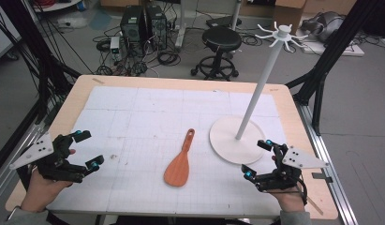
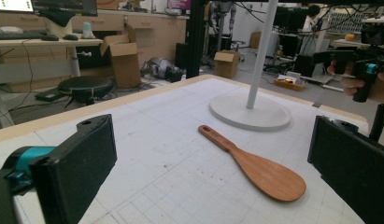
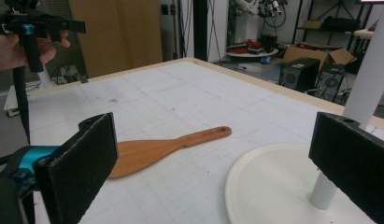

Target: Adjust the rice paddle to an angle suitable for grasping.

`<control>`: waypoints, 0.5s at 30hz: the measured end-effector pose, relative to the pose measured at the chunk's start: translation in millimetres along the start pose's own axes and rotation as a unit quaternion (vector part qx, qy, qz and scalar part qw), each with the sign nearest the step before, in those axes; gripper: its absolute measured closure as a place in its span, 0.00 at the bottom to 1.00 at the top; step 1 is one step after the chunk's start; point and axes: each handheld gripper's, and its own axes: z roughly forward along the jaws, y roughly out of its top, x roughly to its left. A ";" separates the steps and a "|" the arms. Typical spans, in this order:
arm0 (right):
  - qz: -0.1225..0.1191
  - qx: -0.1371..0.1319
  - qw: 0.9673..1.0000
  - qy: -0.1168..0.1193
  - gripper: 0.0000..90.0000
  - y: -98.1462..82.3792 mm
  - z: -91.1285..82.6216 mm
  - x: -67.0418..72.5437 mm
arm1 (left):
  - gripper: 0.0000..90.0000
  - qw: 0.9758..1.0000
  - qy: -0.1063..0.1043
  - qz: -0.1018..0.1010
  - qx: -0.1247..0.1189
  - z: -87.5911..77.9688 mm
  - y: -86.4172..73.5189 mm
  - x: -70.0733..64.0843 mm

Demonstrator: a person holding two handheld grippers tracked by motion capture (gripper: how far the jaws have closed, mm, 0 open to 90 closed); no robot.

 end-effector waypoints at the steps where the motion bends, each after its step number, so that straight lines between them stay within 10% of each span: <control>1: 0.000 0.000 1.000 0.000 0.00 0.0 0.0 0.0 | 0.02 1.000 -0.001 0.001 0.003 0.2 0.0 -0.4; 15: 0.008 0.013 1.000 -0.005 0.06 1.4 3.1 1.2 | 0.02 1.000 0.000 0.009 0.017 3.0 -2.6 -0.5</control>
